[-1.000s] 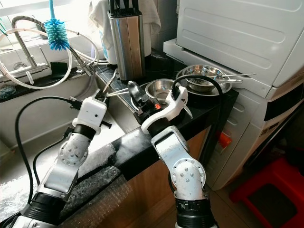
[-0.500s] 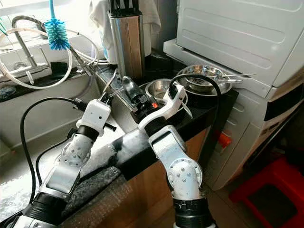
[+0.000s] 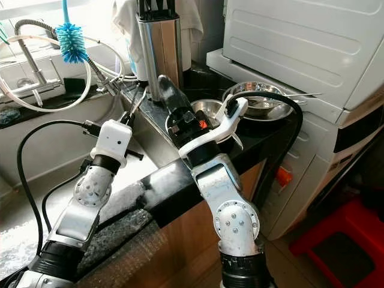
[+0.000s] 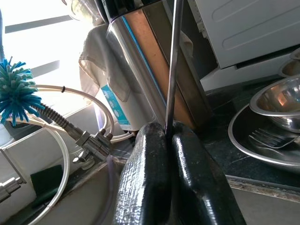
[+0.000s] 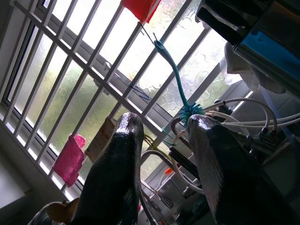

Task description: Kitchen organization

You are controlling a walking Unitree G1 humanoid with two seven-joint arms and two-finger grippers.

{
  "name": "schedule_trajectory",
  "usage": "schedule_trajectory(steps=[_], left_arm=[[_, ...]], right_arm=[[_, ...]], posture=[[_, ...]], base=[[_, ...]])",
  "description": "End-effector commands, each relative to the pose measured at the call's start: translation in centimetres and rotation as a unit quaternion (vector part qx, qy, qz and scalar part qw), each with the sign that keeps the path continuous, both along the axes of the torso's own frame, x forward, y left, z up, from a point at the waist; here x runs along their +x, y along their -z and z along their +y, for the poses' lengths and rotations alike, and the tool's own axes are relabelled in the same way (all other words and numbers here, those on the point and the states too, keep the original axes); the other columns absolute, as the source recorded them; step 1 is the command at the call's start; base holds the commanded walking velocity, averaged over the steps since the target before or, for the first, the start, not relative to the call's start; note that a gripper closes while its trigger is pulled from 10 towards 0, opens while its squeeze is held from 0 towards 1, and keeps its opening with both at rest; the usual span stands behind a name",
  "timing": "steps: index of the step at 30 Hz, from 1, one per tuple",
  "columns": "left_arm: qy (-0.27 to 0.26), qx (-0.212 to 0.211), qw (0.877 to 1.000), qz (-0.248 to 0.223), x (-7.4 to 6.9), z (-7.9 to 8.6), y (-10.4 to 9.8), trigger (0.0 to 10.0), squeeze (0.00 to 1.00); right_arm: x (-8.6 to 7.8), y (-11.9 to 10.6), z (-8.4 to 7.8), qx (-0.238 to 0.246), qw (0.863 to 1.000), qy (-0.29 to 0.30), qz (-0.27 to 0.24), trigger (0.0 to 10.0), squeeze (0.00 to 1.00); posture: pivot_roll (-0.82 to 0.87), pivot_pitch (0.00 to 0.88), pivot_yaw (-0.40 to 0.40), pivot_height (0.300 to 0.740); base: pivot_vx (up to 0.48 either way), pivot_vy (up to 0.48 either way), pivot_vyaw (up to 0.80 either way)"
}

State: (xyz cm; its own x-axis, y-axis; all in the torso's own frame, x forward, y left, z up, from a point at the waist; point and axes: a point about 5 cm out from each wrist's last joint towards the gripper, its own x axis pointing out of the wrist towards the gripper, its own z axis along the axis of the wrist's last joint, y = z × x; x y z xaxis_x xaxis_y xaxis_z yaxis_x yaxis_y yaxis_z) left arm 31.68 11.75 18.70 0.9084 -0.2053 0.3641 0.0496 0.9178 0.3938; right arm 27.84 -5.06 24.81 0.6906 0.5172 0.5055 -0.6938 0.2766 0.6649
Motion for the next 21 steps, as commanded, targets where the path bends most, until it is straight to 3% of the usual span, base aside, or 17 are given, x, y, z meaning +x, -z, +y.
schedule_trajectory(steps=[1, 5, 6, 8, 10, 13, 15, 17, 21], left_arm=[[-0.01, -0.002, 1.0, -0.003, 0.3, 0.3, -0.4, 10.0, 0.0], [-0.018, -0.02, 0.999, 0.017, 0.5, 0.5, 0.0, 10.0, 0.0], [-0.02, -0.031, 0.999, 0.023, 0.6, 0.7, 0.1, 10.0, 0.0], [-0.031, -0.065, 0.997, 0.04, 0.8, 1.2, 0.3, 10.0, 0.0], [-0.04, -0.088, 0.994, 0.05, 1.0, 1.6, 0.4, 10.0, 0.0], [-0.052, -0.114, 0.99, 0.063, 1.3, 2.1, 0.5, 10.0, 0.0], [-0.075, -0.158, 0.982, 0.077, 1.9, 3.2, 0.6, 10.0, 0.0], [-0.082, -0.171, 0.978, 0.081, 2.1, 3.5, 0.5, 10.0, 0.0], [-0.103, -0.209, 0.968, 0.091, 2.9, 5.0, 0.1, 10.0, 0.0]], right_arm=[[-0.6, -0.1, 0.9, 0.015, 1.0, -0.011, -0.002, 10.0, 0.0], [-0.3, 0.1, 0.4, -0.022, 0.999, 0.032, -0.006, 10.0, 0.0], [-0.1, 0.2, 0.2, -0.047, 0.998, 0.05, -0.007, 10.0, 0.0], [0.2, 1.2, -0.1, -0.149, 0.983, 0.103, -0.017, 10.0, 0.0], [0.1, 1.7, -0.4, -0.199, 0.971, 0.13, -0.034, 10.0, 0.0], [0.0, 2.0, -1.0, -0.22, 0.963, 0.153, -0.037, 10.0, 0.0], [-0.2, 2.3, -2.0, -0.271, 0.941, 0.194, -0.054, 10.0, 0.0], [-0.3, 2.5, -2.4, -0.292, 0.931, 0.212, -0.062, 10.0, 0.0], [-0.7, 2.9, -3.6, -0.299, 0.917, 0.257, -0.06, 10.0, 0.0]], posture=[[-0.2, 0.016, 0.026, 0.74], [-0.2, 0.017, 0.026, 0.74], [-0.2, 0.017, 0.026, 0.74], [-0.2, 0.019, 0.028, 0.74], [-0.21, 0.02, 0.029, 0.74], [-0.21, 0.022, 0.029, 0.74], [-0.21, 0.023, 0.03, 0.74], [-0.21, 0.024, 0.03, 0.74], [-0.21, 0.024, 0.031, 0.74]], base=[[0.0, 0.0, 0.0], [0.0, 0.0, 0.0], [0.0, 0.0, 0.0], [0.0, 0.0, 0.0], [0.0, 0.0, 0.0], [0.0, 0.0, 0.0], [0.0, 0.0, 0.0], [0.0, 0.0, 0.0], [0.0, 0.0, 0.0]])
